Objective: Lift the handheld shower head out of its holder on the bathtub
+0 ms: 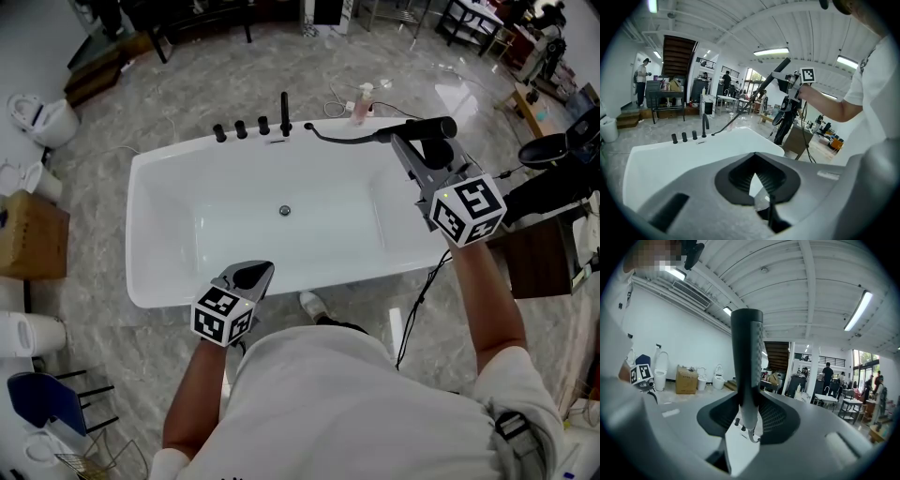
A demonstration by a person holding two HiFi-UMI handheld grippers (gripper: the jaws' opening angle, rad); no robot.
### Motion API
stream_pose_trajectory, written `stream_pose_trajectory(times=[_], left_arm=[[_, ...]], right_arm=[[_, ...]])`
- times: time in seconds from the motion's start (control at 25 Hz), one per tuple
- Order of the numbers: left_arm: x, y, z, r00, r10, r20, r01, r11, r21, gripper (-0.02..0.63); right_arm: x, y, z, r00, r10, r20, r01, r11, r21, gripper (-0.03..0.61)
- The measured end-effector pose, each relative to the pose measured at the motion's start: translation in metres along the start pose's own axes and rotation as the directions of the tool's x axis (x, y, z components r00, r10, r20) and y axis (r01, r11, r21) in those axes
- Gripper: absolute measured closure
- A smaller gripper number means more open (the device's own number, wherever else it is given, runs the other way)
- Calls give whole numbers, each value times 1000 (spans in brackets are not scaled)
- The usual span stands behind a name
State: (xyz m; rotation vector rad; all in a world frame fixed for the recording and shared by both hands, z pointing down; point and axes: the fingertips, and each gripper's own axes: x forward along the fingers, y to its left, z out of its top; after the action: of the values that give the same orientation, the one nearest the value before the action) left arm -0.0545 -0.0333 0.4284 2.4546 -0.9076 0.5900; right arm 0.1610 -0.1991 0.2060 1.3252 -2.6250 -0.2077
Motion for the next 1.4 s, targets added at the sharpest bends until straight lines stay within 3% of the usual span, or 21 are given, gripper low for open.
stream_pose_trajectory(times=[1.4], left_arm=[[5,15,1,999,42,-9,-42,999,-25,607]], right_arm=[[17,-13,-9,999,47,2,-47,999,25,433]])
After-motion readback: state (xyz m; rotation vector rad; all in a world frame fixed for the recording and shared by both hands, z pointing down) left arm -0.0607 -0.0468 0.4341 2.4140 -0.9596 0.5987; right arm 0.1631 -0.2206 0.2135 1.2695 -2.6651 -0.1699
